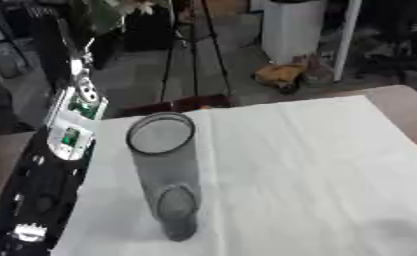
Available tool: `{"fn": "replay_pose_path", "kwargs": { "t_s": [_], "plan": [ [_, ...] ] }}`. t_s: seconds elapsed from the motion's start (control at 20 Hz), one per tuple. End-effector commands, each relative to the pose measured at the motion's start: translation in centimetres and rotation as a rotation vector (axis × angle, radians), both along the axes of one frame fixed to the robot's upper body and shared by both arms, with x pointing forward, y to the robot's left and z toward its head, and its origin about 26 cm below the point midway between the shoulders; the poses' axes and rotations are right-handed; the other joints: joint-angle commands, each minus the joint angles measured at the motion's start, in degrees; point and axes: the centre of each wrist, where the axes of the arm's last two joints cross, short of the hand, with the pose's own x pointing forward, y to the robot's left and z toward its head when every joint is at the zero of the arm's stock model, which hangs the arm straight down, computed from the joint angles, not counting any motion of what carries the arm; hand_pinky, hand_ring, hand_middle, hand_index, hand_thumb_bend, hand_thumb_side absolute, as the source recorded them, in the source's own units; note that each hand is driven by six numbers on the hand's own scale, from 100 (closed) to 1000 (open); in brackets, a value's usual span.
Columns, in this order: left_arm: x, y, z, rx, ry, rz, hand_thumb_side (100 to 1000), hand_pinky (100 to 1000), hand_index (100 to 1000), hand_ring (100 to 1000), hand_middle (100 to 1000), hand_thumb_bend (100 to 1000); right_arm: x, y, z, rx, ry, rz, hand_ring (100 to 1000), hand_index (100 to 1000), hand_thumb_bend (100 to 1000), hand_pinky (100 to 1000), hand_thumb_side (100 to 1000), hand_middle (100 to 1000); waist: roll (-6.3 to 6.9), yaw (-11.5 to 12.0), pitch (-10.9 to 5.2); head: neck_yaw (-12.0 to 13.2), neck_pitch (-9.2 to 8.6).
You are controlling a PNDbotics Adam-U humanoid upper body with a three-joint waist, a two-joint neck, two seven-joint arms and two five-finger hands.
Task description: Arrange flowers into the vase.
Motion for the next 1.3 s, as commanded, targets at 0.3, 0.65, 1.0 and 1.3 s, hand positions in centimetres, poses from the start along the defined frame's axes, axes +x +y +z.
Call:
{"fn": "replay_pose_path", "kwargs": {
  "t_s": [0.3, 0.65, 1.0, 1.3],
  "plan": [
    [-1.8, 0.2, 2.4, -0.058, -0.083, -0.108, 500, 100, 127, 100, 100, 469, 0.0, -0.3, 1.3, -0.015, -0.034, -0.004, 960, 706, 465, 658, 573, 393, -1.17, 0.10, -1.71, -0.14, -0.71],
    [-3.1, -3.5, 4.4, -0.084, -0.195, -0.309, 447, 100, 125, 100, 100, 591, 0.0, -0.1, 1.2, -0.015, -0.029, 0.004, 961, 706, 465, 658, 566, 391, -1.13, -0.27, -1.74, -0.43, -1.21],
    [-7.2, -5.7, 5.1, -0.046, -0.312, -0.608, 424, 100, 125, 100, 100, 609, 0.0, -0.3, 1.2, -0.016, -0.028, 0.000, 961, 705, 464, 658, 565, 391, -1.00, -0.01, -1.57, -0.97, -1.56],
    [-10.5, -5.5, 6.0, -0.085, -0.334, -0.683, 422, 100, 126, 100, 100, 648, 0.0, -0.3, 1.3, -0.016, -0.029, 0.000, 961, 705, 464, 658, 565, 391, -0.92, -0.02, -1.58, -0.99, -1.62]
  ]
}}
